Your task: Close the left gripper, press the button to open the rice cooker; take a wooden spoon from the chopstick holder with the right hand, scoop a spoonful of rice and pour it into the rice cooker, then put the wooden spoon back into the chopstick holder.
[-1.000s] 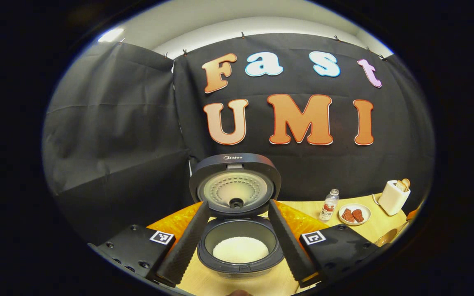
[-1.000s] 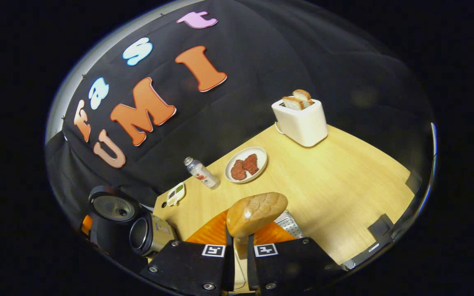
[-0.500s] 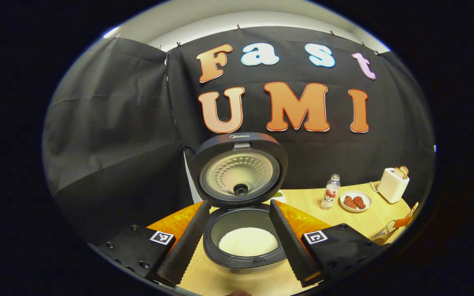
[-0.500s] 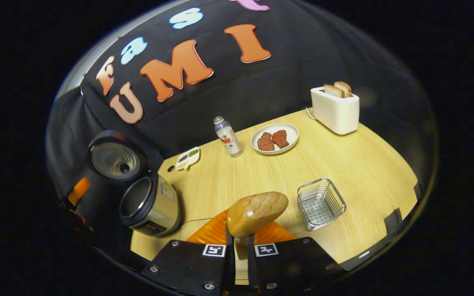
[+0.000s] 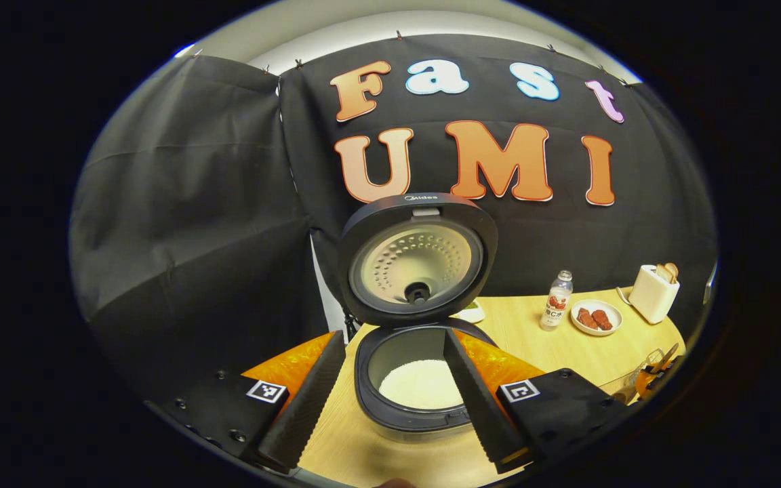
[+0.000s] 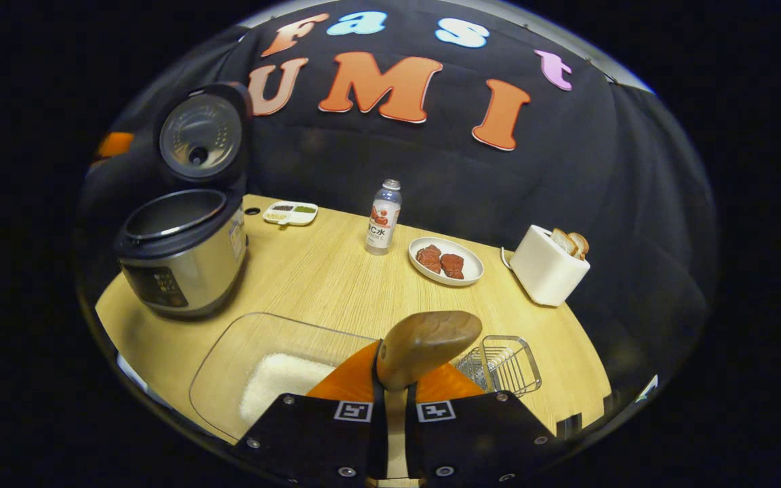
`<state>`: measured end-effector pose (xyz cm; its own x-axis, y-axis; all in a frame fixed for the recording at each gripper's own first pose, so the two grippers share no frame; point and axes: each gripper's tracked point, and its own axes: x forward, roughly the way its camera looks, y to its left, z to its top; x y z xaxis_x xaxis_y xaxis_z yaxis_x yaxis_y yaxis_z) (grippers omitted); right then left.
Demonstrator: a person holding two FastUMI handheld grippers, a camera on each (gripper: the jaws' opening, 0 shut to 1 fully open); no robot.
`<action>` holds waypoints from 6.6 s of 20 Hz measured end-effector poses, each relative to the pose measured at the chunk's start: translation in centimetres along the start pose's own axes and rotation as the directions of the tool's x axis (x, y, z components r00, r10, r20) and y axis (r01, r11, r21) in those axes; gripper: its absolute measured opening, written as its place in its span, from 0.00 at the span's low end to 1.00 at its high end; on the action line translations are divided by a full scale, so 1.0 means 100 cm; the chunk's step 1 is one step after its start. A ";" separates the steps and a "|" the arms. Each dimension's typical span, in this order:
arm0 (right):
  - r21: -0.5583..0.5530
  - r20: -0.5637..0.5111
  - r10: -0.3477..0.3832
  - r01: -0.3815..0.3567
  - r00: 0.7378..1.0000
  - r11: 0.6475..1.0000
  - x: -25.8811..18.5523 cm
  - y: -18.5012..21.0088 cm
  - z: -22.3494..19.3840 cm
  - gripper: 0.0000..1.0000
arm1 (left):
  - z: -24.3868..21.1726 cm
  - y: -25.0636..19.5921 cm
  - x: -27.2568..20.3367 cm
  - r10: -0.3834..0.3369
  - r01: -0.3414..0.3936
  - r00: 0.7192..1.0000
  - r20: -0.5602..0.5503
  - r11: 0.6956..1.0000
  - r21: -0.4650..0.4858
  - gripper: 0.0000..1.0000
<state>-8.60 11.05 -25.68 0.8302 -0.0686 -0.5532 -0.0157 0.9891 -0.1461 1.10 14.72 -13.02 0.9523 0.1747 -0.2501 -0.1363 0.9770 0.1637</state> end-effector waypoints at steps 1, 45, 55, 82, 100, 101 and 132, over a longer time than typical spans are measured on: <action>-0.020 0.017 -0.005 0.006 1.000 1.000 -0.002 0.004 -0.001 0.10 | -0.002 0.001 0.000 -0.003 0.003 1.000 -0.004 1.000 0.005 0.99; 0.911 0.397 0.400 -0.302 0.826 -0.279 -0.017 -0.019 0.095 0.07 | 0.035 -0.006 -0.012 -0.047 0.043 0.993 0.107 0.998 0.043 0.96; 0.907 0.420 0.574 -0.310 0.702 -0.284 0.007 0.081 0.192 0.08 | 0.020 0.089 -0.031 0.133 -0.131 0.985 0.111 0.991 -0.027 1.00; 0.491 0.187 0.553 -0.565 0.812 0.663 0.067 0.210 0.295 0.08 | -0.017 0.187 -0.075 0.355 -0.355 0.934 0.029 0.935 0.007 0.96; -0.245 0.427 0.598 -0.550 0.678 0.798 -0.009 0.249 0.334 0.08 | -0.025 0.183 -0.069 0.371 -0.371 0.929 0.011 0.928 0.041 0.96; -0.272 0.442 0.599 -0.537 0.667 0.798 -0.015 0.249 0.335 0.08 | -0.024 0.182 -0.068 0.372 -0.372 0.928 0.009 0.927 0.041 0.96; 0.592 0.121 0.115 -0.165 0.986 0.789 0.051 -0.136 0.058 0.08 | 0.062 -0.095 -0.028 0.099 -0.100 0.995 -0.007 0.994 -0.032 1.00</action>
<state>-0.93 -1.97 -21.77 0.8840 0.0621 -0.4633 0.1810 0.8683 0.4618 1.39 4.14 -7.92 0.9321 0.2719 -0.2394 -0.2393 0.9582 0.1569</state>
